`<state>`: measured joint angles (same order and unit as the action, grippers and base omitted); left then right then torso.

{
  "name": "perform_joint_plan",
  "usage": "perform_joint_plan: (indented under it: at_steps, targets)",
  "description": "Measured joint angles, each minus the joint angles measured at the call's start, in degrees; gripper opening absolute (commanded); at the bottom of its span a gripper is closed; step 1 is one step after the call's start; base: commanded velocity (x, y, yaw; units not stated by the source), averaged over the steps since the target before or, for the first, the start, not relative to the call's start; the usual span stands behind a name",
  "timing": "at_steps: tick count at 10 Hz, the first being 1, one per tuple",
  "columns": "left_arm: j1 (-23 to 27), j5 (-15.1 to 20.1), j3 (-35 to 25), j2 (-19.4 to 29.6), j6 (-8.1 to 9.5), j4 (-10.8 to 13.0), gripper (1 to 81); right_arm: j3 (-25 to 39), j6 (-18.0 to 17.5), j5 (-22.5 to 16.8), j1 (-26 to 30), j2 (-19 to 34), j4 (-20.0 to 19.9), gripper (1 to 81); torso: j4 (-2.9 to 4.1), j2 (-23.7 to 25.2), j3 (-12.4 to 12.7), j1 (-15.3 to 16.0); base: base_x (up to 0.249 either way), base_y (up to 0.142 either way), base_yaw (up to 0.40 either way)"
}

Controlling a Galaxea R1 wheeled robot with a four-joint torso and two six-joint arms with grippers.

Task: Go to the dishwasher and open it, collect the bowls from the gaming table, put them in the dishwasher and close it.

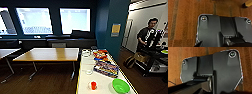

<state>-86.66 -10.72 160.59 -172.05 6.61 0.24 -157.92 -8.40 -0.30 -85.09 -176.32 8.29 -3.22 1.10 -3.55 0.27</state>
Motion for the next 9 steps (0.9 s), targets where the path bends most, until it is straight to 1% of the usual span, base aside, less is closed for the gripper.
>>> perform_joint_plan:
  at_steps: [3, 4, 6, 7, 9]
  targets:
    - [0.9, -0.2, 0.0, 0.0, 0.00, 0.0, 81.1, 0.0, -0.2, 0.3, 0.6, 0.0, -0.2, 81.1, 0.02, 0.0, 0.0, 0.0, 0.114, 0.000, 0.000]
    - [0.6, -0.1, 0.0, 0.0, 0.00, 0.0, 81.1, 0.0, -0.2, 0.3, 0.2, 0.0, -0.2, 81.1, 0.00, 0.0, 0.0, 0.0, 0.000, 0.000, 0.000]
    - [1.4, -0.4, 0.0, 0.0, -0.07, 0.1, 81.1, 0.0, -0.2, 2.0, 1.0, 0.2, -0.2, 81.1, 0.00, -0.1, 0.0, 0.2, 0.000, 0.000, 0.000]
    - [1.3, -0.5, 0.0, 0.0, -0.24, 0.1, 81.1, 0.1, -0.2, 2.2, 0.9, 0.5, -0.4, 81.1, 0.00, -0.1, 0.0, 0.1, 0.000, 0.000, 0.000]
    - [0.2, 0.1, -0.4, 0.5, -0.39, 0.1, 81.1, 2.6, -0.2, 1.9, -0.3, 2.1, -0.4, 81.1, 0.00, -0.1, 0.0, 0.1, 0.000, 0.000, 0.000]
